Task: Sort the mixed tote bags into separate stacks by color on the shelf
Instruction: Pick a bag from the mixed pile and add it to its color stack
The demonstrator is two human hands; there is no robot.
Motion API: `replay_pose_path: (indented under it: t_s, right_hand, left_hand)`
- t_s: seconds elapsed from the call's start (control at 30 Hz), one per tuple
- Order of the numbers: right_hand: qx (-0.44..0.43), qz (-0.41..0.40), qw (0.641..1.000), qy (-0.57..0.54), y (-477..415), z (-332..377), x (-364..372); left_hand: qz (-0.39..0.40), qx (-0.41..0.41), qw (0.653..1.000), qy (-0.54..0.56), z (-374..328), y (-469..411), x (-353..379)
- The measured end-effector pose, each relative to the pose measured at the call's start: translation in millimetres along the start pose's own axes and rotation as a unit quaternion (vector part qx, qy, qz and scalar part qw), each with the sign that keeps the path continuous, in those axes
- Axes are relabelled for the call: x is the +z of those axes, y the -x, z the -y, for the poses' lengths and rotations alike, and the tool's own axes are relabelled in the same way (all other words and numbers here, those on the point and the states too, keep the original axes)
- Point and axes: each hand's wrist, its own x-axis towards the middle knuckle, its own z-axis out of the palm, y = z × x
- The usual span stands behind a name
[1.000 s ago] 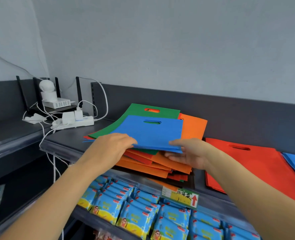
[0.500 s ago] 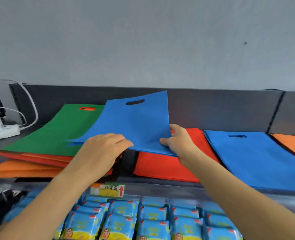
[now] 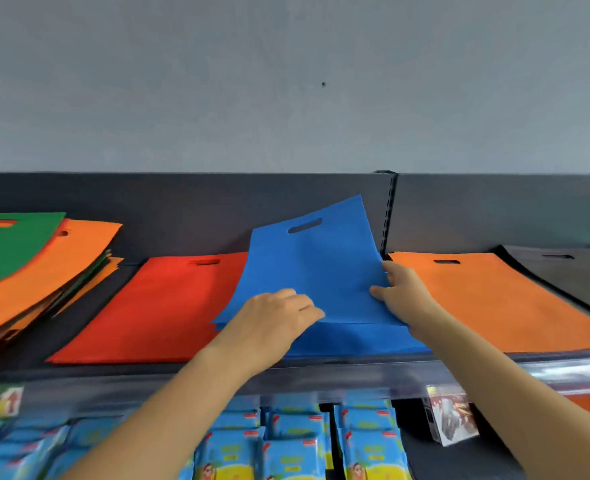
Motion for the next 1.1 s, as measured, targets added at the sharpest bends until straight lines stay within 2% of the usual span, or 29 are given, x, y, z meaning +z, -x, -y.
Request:
replay_pose_path:
  t_s: [0.07, 0.13, 0.23, 0.3, 0.37, 0.5, 0.63, 0.83, 1.1]
  right_hand:
    - [0.006, 0.006, 0.999, 0.042, -8, -15, -18]
    - [0.013, 0.007, 0.996, 0.090, -19, -29, -31]
    - [0.026, 0.024, 0.981, 0.190, -30, -45, -45]
    - [0.039, 0.036, 0.966, 0.252, -33, -49, -48]
    - [0.044, 0.049, 0.953, 0.296, -35, -51, -50]
    - [-0.008, 0.061, 0.926, 0.372, -40, -37, -45]
    - [-0.082, 0.051, 0.938, 0.333, -38, -13, -17]
    - [-0.191, 0.100, 0.932, 0.290, -24, 37, 61]
    - [-0.329, 0.134, 0.904, 0.239, 14, 127, 207]
  left_hand:
    - [0.028, -0.012, 0.999, 0.019, -17, -16, 12]
    - [0.096, -0.046, 0.994, 0.032, -31, -30, 20]
    - [0.206, -0.111, 0.969, 0.075, -44, -44, 32]
    - [0.236, -0.135, 0.955, 0.118, -45, -45, 36]
    - [0.227, -0.135, 0.954, 0.144, -44, -45, 39]
    - [0.214, -0.132, 0.955, 0.156, -44, -44, 33]
    - [0.154, -0.137, 0.971, 0.121, -35, -31, 5]
    - [0.084, -0.223, 0.970, 0.039, 26, 33, -54]
    - [0.013, -0.362, 0.930, -0.060, 138, 185, -149]
